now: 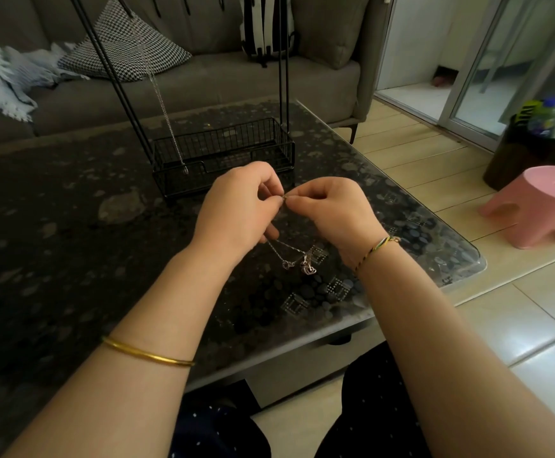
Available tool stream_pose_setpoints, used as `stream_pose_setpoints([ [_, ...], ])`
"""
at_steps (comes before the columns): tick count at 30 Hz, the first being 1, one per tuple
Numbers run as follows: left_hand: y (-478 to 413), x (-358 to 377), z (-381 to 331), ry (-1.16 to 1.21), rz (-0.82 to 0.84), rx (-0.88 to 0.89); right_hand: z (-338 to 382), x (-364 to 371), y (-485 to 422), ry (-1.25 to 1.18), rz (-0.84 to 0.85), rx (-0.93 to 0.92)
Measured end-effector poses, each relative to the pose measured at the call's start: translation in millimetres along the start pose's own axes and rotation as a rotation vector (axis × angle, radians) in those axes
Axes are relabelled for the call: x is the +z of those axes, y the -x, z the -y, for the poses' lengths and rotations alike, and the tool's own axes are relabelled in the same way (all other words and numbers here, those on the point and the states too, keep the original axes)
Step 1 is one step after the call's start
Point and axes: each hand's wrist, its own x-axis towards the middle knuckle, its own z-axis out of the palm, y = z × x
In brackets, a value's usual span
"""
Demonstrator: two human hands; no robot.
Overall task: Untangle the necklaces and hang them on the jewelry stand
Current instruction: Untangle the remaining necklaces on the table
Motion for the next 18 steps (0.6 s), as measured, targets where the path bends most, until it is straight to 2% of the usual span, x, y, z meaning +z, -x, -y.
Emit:
stream_pose_setpoints([
  [12,-4.7,-2.5,4.6,0.179,-0.031,-0.086,-3.3,-1.7,-1.0,-0.082,-0.023,0.084],
  [18,-1.7,-3.4,-2.3,0.514,0.183,-0.36,-0.9,-3.0,1.1,-0.184,-0.003,0.048],
])
